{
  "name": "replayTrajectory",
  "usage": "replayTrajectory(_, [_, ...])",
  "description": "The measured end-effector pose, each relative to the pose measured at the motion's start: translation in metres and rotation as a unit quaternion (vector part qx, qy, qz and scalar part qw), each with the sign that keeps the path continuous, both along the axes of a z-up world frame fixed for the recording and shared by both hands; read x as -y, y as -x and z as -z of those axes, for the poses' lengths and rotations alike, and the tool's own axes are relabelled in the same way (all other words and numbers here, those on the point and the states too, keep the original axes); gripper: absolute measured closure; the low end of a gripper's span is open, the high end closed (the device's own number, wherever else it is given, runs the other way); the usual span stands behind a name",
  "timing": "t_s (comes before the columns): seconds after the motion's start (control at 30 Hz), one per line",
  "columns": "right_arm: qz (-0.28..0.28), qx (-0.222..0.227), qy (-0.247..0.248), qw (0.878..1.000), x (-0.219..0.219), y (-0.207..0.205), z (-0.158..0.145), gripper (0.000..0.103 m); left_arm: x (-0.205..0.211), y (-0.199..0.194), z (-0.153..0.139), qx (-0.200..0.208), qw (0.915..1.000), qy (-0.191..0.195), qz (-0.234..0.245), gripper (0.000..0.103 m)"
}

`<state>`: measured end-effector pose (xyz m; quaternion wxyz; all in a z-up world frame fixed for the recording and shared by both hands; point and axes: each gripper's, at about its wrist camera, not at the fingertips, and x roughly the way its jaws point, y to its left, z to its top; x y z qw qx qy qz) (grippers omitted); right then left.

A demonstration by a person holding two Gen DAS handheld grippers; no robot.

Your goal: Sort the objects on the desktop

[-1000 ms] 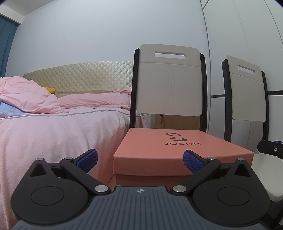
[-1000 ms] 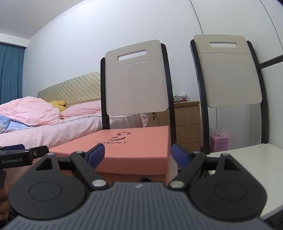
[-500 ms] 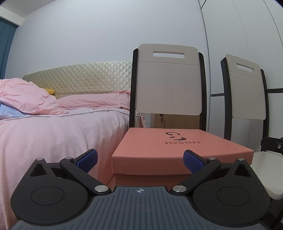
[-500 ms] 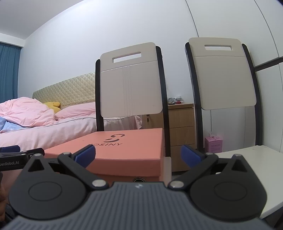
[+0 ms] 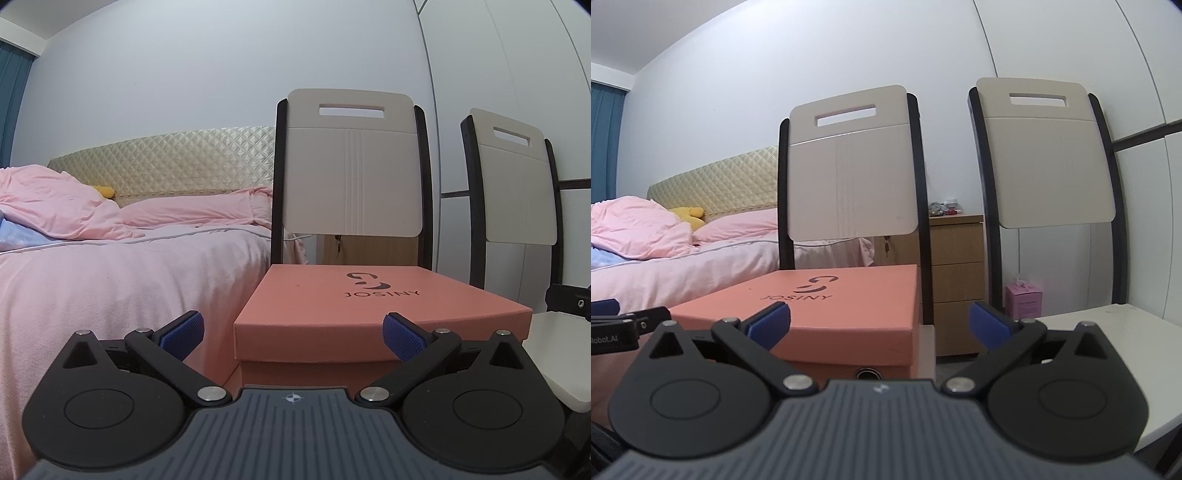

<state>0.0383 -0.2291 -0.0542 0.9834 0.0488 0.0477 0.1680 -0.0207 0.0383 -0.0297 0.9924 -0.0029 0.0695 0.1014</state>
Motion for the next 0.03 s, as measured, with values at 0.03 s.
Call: replayTrajectory(0.03, [0.003, -0.001, 0.003, 1.0, -0.0004, -0.0002, 0.0002, 0.0, -0.0002, -0.0004, 0.0002, -0.001, 1.0, 0.001, -0.001, 0.0])
